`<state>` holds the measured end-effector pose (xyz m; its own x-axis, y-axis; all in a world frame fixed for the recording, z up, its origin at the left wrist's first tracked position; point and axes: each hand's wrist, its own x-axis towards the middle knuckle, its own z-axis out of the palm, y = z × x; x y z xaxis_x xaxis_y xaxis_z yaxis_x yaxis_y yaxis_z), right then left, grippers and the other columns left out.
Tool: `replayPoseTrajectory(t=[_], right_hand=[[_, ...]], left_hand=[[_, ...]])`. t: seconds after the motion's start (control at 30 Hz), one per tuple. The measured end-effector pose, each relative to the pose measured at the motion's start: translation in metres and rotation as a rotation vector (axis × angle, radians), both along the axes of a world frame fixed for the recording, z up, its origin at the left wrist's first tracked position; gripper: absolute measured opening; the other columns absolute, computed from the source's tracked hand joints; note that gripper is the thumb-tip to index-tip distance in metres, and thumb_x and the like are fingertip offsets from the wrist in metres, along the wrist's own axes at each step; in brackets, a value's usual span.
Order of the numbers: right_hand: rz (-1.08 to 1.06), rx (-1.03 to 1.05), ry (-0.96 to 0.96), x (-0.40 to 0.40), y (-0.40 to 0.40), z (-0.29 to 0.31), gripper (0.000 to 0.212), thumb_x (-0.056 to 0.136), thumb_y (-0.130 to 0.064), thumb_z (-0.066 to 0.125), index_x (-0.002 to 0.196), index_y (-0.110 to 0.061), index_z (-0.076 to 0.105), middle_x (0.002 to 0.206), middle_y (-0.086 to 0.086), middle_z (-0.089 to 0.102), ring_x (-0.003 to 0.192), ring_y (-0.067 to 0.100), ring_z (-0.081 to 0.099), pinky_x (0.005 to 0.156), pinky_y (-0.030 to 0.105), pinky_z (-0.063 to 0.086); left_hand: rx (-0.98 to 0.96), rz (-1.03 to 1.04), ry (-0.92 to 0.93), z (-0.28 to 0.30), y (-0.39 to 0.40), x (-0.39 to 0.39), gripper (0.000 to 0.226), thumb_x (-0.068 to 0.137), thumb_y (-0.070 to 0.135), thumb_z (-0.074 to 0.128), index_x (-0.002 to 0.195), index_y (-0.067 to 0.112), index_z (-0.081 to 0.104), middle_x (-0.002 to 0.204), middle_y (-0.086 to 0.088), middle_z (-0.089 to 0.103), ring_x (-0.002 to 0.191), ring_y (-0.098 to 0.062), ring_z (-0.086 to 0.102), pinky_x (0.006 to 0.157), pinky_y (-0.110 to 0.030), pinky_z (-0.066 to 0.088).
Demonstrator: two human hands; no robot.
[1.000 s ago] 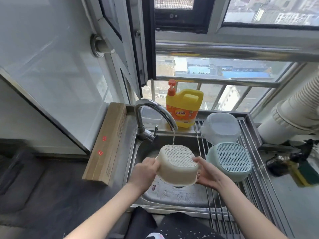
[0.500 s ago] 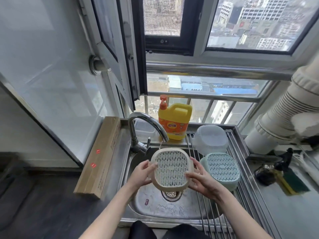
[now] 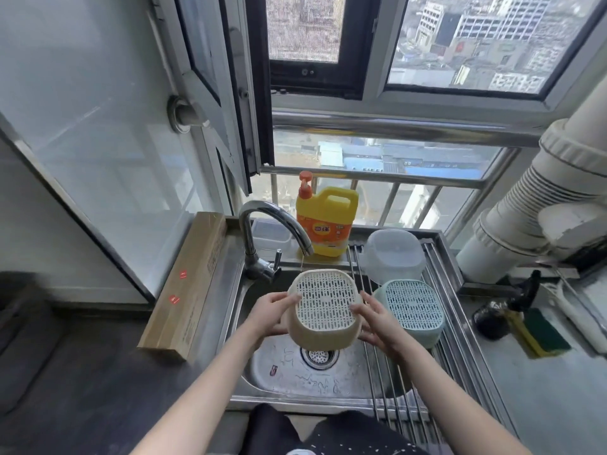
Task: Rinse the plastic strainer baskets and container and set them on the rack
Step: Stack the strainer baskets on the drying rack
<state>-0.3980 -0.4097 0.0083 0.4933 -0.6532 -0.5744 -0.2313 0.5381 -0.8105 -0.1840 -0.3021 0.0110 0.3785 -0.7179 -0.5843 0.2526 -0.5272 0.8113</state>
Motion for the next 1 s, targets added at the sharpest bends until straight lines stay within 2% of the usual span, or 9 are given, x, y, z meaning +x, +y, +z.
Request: replayPoseTrajectory(t=[0.1, 0.3, 0.4, 0.47, 0.6, 0.7, 0.77, 0.87, 1.0], right_hand=[[0.048, -0.023, 0.075, 0.000, 0.003, -0.005, 0.079, 0.070, -0.040, 0.076, 0.136, -0.010, 0.046, 0.131, 0.015, 0.057, 0.100, 0.029, 0.068, 0.079, 0.040, 0.059], [0.052, -0.117, 0.098, -0.009, 0.004, -0.008, 0.089, 0.077, -0.039, 0.073, 0.149, -0.011, 0.028, 0.139, 0.016, 0.050, 0.107, 0.028, 0.064, 0.072, 0.027, 0.059], [0.047, -0.129, 0.099, -0.013, 0.005, -0.010, 0.084, 0.080, -0.034, 0.071, 0.148, -0.010, 0.029, 0.139, 0.016, 0.051, 0.107, 0.027, 0.064, 0.066, 0.022, 0.058], [0.077, -0.111, 0.130, -0.012, 0.006, -0.009, 0.080, 0.082, -0.037, 0.070, 0.147, -0.008, 0.031, 0.138, 0.016, 0.052, 0.104, 0.028, 0.065, 0.067, 0.025, 0.059], [0.048, -0.272, 0.208, -0.010, 0.001, -0.008, 0.112, 0.056, -0.070, 0.074, 0.144, -0.011, 0.038, 0.140, 0.014, 0.049, 0.112, 0.028, 0.061, 0.084, 0.041, 0.058], [0.135, -0.354, 0.274, -0.009, 0.004, -0.006, 0.102, 0.063, -0.070, 0.069, 0.141, -0.009, 0.043, 0.136, 0.013, 0.052, 0.101, 0.025, 0.066, 0.077, 0.037, 0.060], [0.131, -0.402, 0.303, -0.008, 0.002, -0.007, 0.096, 0.067, -0.071, 0.065, 0.140, -0.010, 0.045, 0.131, 0.010, 0.057, 0.101, 0.023, 0.066, 0.081, 0.039, 0.059], [0.285, -0.383, 0.366, -0.009, 0.004, -0.005, 0.078, 0.077, -0.065, 0.058, 0.131, -0.008, 0.054, 0.108, 0.004, 0.062, 0.073, 0.015, 0.069, 0.077, 0.034, 0.058], [0.223, -0.428, 0.364, -0.011, 0.001, -0.008, 0.079, 0.078, -0.063, 0.059, 0.138, -0.012, 0.049, 0.132, 0.004, 0.056, 0.080, 0.012, 0.069, 0.086, 0.037, 0.056]], left_hand=[[0.040, 0.040, 0.003, -0.004, 0.001, -0.001, 0.055, 0.081, 0.041, 0.070, 0.121, 0.005, 0.061, 0.106, -0.013, 0.069, 0.079, -0.016, 0.064, 0.067, -0.036, 0.058], [0.008, 0.065, -0.039, -0.004, 0.000, 0.000, 0.083, 0.056, 0.058, 0.078, 0.122, 0.009, 0.062, 0.119, -0.016, 0.065, 0.104, -0.027, 0.065, 0.070, -0.040, 0.061], [0.016, 0.049, -0.048, -0.006, -0.002, -0.002, 0.068, 0.071, 0.046, 0.077, 0.126, 0.009, 0.059, 0.119, -0.016, 0.063, 0.107, -0.027, 0.063, 0.069, -0.038, 0.061], [0.079, 0.057, -0.049, -0.009, 0.000, -0.004, 0.065, 0.071, 0.048, 0.076, 0.121, 0.010, 0.061, 0.117, -0.022, 0.061, 0.109, -0.031, 0.062, 0.069, -0.038, 0.061], [0.069, 0.099, 0.040, -0.015, -0.001, -0.003, 0.068, 0.065, 0.048, 0.079, 0.118, 0.009, 0.062, 0.112, -0.013, 0.068, 0.098, -0.027, 0.067, 0.064, -0.041, 0.061], [0.086, 0.096, 0.026, -0.013, 0.001, -0.001, 0.058, 0.071, 0.045, 0.077, 0.113, 0.006, 0.064, 0.111, -0.016, 0.067, 0.086, -0.025, 0.067, 0.055, -0.033, 0.057], [0.076, 0.093, -0.018, -0.013, -0.002, 0.002, 0.060, 0.071, 0.045, 0.078, 0.115, 0.007, 0.064, 0.123, -0.028, 0.059, 0.105, -0.038, 0.063, 0.051, -0.033, 0.058], [0.127, 0.070, -0.147, -0.010, -0.005, 0.001, 0.062, 0.071, 0.043, 0.079, 0.118, 0.006, 0.063, 0.134, -0.032, 0.045, 0.126, -0.048, 0.042, 0.051, -0.035, 0.057], [0.108, 0.063, -0.145, -0.006, -0.009, 0.001, 0.063, 0.071, 0.040, 0.080, 0.122, 0.007, 0.060, 0.126, -0.023, 0.056, 0.118, -0.038, 0.054, 0.057, -0.039, 0.060]])
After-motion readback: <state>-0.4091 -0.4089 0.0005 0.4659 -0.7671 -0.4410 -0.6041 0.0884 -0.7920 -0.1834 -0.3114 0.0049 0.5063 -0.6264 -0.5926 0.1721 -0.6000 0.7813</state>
